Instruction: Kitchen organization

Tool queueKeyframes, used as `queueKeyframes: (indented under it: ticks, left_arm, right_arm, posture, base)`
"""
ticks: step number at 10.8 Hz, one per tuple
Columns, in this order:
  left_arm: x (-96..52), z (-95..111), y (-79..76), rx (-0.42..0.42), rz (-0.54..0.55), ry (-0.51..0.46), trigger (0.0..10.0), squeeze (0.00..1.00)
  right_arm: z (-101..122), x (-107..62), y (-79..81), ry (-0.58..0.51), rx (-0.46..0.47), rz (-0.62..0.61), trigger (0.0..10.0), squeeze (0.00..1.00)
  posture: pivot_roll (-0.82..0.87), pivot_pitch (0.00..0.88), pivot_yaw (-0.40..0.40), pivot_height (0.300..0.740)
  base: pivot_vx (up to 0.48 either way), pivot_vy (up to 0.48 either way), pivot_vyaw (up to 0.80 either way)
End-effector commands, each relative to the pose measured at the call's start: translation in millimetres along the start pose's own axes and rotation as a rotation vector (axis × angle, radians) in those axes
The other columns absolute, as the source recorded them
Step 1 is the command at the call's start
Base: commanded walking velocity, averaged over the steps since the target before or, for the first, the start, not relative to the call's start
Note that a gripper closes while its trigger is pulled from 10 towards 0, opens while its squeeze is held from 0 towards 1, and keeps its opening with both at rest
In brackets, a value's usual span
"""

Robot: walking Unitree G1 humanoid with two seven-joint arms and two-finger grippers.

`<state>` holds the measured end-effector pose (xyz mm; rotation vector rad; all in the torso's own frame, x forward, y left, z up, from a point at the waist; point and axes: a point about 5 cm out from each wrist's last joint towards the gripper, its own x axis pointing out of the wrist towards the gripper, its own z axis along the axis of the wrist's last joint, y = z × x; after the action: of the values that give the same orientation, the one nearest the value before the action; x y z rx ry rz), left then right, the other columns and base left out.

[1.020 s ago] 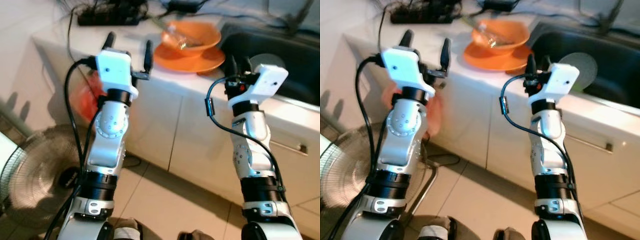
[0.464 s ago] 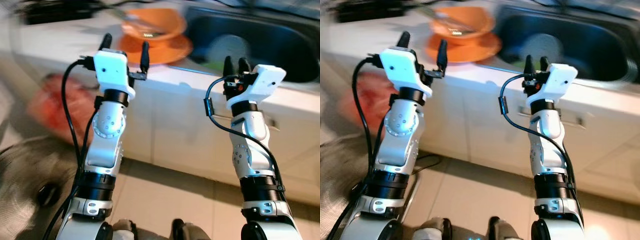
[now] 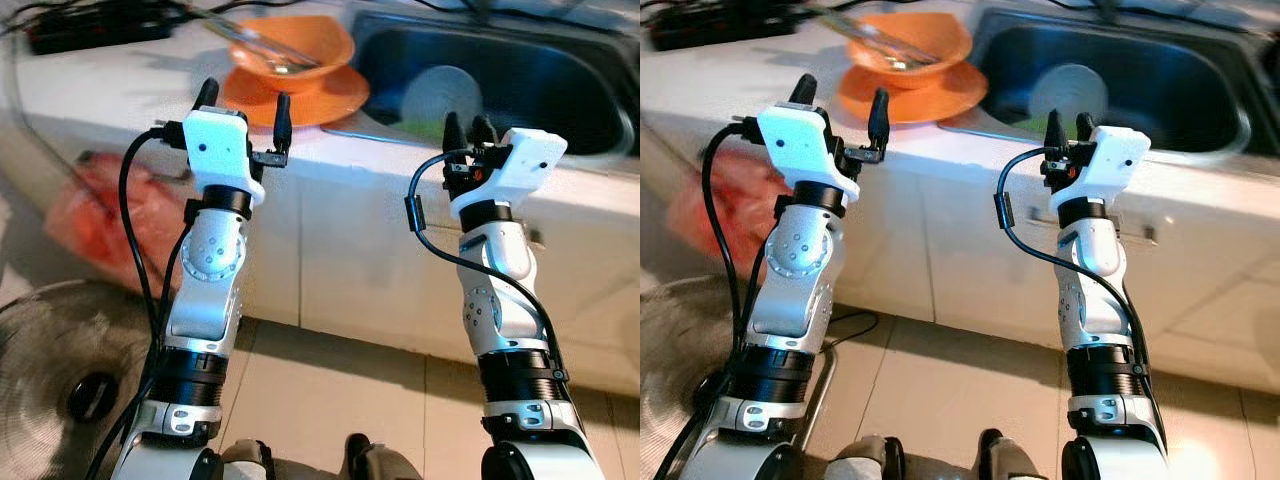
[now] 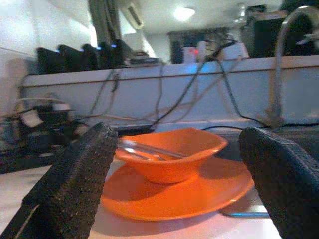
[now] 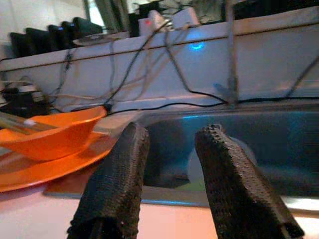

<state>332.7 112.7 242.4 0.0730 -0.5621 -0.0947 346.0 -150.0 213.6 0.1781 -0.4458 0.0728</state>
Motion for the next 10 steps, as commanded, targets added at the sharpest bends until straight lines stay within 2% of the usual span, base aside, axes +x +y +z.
queueKeyframes:
  ticks: [1, 2, 4, 9, 10]
  left_arm:
    - [-0.6, 1.5, -2.6, -0.004, -0.012, 0.001, 10.0, 0.00]
    - [-0.8, 1.4, -2.9, -0.001, -0.014, 0.004, 10.0, 0.00]
    - [-0.7, 0.7, -2.3, 0.009, -0.002, 0.012, 10.0, 0.00]
    - [0.0, 2.3, -1.6, 0.022, -0.001, 0.016, 10.0, 0.00]
    - [0.0, 3.5, -3.2, 0.022, -0.010, 0.012, 10.0, 0.00]
  right_arm:
    - [-2.5, -0.2, -1.5, 0.018, 0.007, -0.001, 10.0, 0.00]
    - [-2.7, -0.2, 0.4, 0.018, 0.007, 0.006, 10.0, 0.00]
    - [-2.4, -1.5, 2.5, 0.011, 0.007, 0.012, 10.0, 0.00]
    - [-3.0, -0.5, 2.8, 0.017, 0.018, 0.013, 10.0, 0.00]
    - [-3.3, -0.5, 3.3, 0.019, 0.021, 0.015, 10.0, 0.00]
  posture:
    - [0.12, 0.170, -0.027, 0.740]
    - [0.12, 0.171, -0.027, 0.740]
    - [0.12, 0.172, -0.029, 0.740]
    - [0.12, 0.175, -0.027, 0.740]
    - [0.12, 0.171, -0.025, 0.740]
  base:
    - [0.000, 0.000, -0.80]
    - [0.000, 0.000, -0.80]
    - [0.000, 0.000, 0.00]
    - [0.277, 0.000, 0.00]
    - [0.296, 0.000, -0.80]
